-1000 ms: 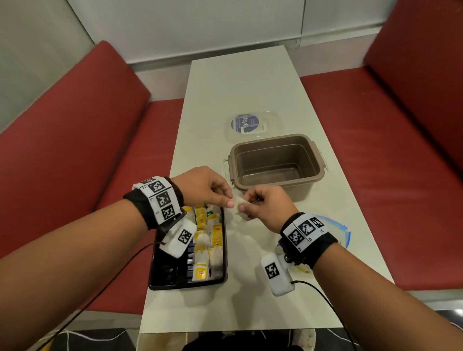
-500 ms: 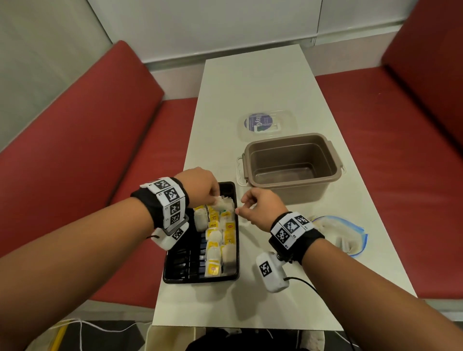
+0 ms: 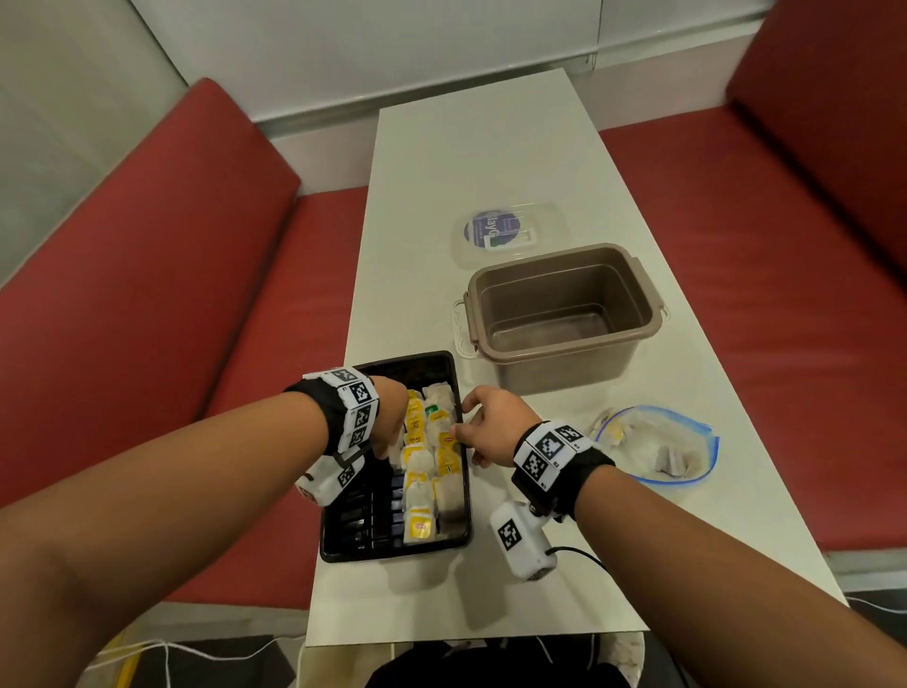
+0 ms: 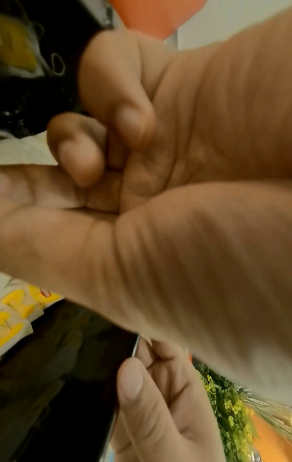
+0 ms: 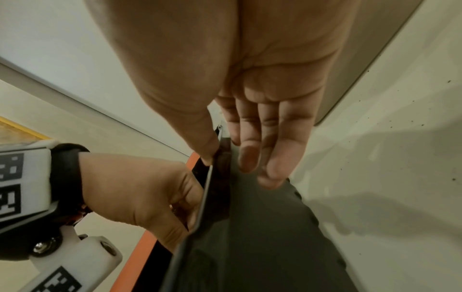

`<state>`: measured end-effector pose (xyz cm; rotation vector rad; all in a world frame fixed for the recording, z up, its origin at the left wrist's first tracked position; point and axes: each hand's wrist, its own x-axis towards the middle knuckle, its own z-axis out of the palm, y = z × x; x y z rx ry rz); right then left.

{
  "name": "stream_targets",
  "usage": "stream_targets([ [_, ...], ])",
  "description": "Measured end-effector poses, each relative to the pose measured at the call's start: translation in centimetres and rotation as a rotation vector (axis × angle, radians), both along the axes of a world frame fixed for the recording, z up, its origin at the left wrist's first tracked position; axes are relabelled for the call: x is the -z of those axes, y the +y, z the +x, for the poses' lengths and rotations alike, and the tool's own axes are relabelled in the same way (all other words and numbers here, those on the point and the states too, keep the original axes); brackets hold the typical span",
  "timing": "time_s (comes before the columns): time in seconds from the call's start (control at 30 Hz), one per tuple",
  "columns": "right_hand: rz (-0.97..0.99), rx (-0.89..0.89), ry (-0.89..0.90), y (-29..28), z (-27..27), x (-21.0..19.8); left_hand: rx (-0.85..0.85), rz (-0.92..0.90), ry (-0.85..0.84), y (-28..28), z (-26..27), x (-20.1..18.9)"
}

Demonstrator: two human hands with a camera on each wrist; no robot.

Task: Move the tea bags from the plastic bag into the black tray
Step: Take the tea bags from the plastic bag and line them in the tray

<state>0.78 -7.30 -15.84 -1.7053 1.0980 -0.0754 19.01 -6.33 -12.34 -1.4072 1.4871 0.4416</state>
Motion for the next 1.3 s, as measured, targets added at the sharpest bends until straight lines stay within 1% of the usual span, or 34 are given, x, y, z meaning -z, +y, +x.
stream_targets([
  [0.07, 0.01, -0.002, -0.009, 0.0, -0.1, 0.0, -0.048, 0.024, -0.031, -0.1, -0.4, -0.1],
  [0.13, 0.032, 0.001, -0.022, 0.0, -0.2, 0.0, -0.1, 0.041, -0.109, -0.6, 0.5, 1.1],
  [0.17, 0.054, 0.005, -0.035, 0.1, -0.1, 0.0, -0.114, 0.044, -0.08, -1.2, 1.2, 2.2],
  [0.23, 0.095, 0.012, -0.06, 0.2, -0.1, 0.0, -0.127, 0.127, -0.162, -2.5, 3.8, 7.0],
  [0.3, 0.111, 0.016, -0.081, 0.3, -0.1, -0.1, -0.107, 0.113, -0.181, -2.6, 4.9, 9.3],
  [0.33, 0.117, 0.019, -0.088, 0.4, 0.0, -0.1, -0.066, 0.112, -0.141, -3.0, 6.9, 12.0],
  [0.37, 0.123, 0.023, -0.093, 0.4, 0.0, -0.1, -0.097, 0.109, -0.131, -3.1, 7.2, 12.3],
  [0.4, 0.129, 0.027, -0.096, 0.4, 0.0, -0.1, -0.103, 0.08, -0.133, -2.8, 5.6, 9.8],
  [0.47, 0.14, 0.034, -0.106, 0.4, -0.1, -0.1, -0.103, -0.007, -0.085, -1.9, 3.9, 6.0],
  [0.5, 0.143, 0.037, -0.109, 0.4, -0.1, -0.1, -0.058, -0.036, -0.073, -1.9, 3.3, 5.1],
  [0.53, 0.144, 0.039, -0.109, 0.4, -0.1, -0.1, -0.119, -0.038, -0.067, -1.4, 1.8, 3.2],
  [0.57, 0.144, 0.04, -0.106, 0.5, -0.1, -0.1, -0.214, -0.071, -0.032, -1.0, 1.1, 2.3],
  [0.6, 0.143, 0.039, -0.104, 0.5, -0.1, -0.2, -0.208, -0.066, -0.012, -0.8, 0.6, 1.8],
  [0.63, 0.144, 0.038, -0.103, 0.5, -0.2, -0.3, -0.186, -0.077, -0.036, -1.2, 0.9, 2.4],
  [0.67, 0.143, 0.034, -0.102, 0.5, -0.2, -0.3, -0.241, -0.088, -0.06, -1.5, 1.5, 4.3],
  [0.7, 0.14, 0.028, -0.099, 0.5, -0.2, -0.3, -0.26, -0.084, -0.057, -1.6, 2.6, 5.9],
  [0.73, 0.137, 0.019, -0.096, 0.5, -0.2, -0.4, -0.202, -0.057, -0.086, -2.0, 2.7, 5.9],
  [0.77, 0.137, 0.012, -0.091, 0.5, -0.3, -0.4, -0.152, -0.078, -0.097, -1.7, 2.5, 5.1],
  [0.87, 0.145, 0.006, -0.079, 0.4, -0.5, -0.5, -0.185, -0.098, -0.056, -0.4, 0.9, 2.2],
  [0.9, 0.144, 0.003, -0.069, 0.3, -0.6, -0.6, -0.149, -0.119, -0.049, -0.4, 1.2, 2.4],
  [0.97, 0.142, 0.003, -0.052, 0.0, -1.2, -1.1, -0.136, -0.132, -0.051, -0.3, 1.0, 1.7],
  [1.03, 0.135, 0.011, -0.046, -0.6, -2.3, -1.9, -0.182, -0.223, -0.039, -0.9, 0.6, 0.7],
  [1.13, 0.06, -0.018, -0.03, -1.8, -4.8, -3.3, -0.265, -0.293, 0.104, -1.6, -2.7, -3.3],
  [1.2, 0.026, -0.041, -0.017, -2.6, -7.2, -4.1, -0.218, -0.352, 0.223, -2.1, -5.2, -5.9],
  [1.3, -0.014, -0.026, 0.043, -3.9, -11.5, -4.6, -0.216, -0.408, 0.436, -2.1, -8.7, -7.2],
])
